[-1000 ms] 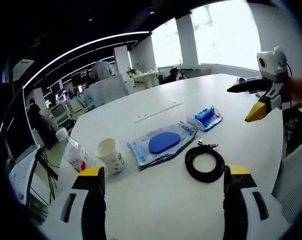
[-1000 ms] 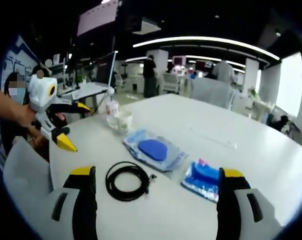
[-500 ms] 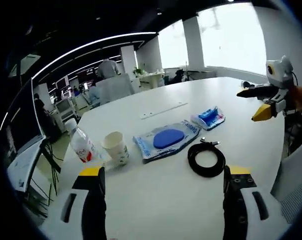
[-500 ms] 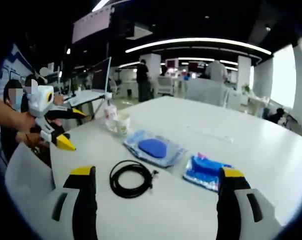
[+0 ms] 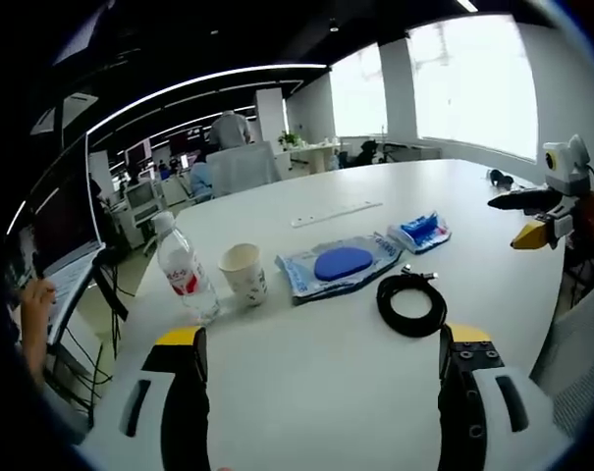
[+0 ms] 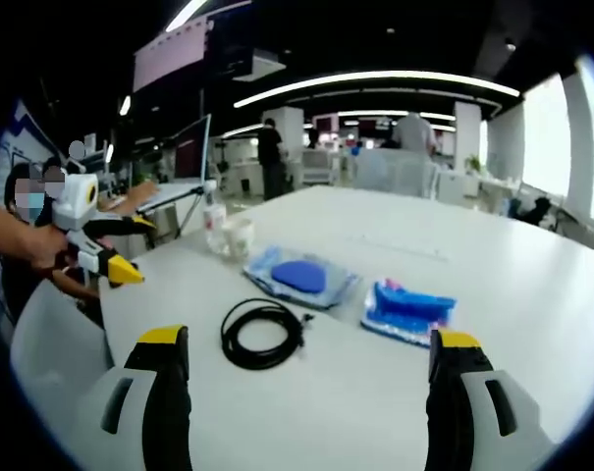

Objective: Arrange the tabletop items into an orderly group along one side of the table until the central work area is clear of visible clutter.

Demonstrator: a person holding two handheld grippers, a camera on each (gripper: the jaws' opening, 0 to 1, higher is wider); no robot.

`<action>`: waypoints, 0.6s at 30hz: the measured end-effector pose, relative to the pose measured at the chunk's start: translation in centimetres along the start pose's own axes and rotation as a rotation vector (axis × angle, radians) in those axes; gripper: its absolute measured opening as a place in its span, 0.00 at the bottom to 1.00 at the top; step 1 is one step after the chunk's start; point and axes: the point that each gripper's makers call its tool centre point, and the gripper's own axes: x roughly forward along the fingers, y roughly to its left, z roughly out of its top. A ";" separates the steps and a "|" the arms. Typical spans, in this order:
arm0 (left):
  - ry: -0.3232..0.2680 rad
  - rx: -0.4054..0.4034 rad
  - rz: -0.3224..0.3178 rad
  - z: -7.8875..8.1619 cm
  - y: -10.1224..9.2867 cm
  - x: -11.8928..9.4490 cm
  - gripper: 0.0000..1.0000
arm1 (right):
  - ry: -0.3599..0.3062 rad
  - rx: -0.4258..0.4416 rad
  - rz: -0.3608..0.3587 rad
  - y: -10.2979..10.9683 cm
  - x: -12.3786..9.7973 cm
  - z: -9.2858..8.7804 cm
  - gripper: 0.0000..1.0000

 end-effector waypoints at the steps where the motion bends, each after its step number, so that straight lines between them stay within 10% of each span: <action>1: -0.006 -0.004 0.005 0.0 0.1 -0.1 0.97 | -0.004 0.002 -0.001 0.1 -0.1 -0.2 1.00; 18: -0.028 -0.054 0.043 -0.2 0.7 -1.7 0.98 | -0.018 0.071 -0.021 0.0 -1.4 -1.0 1.00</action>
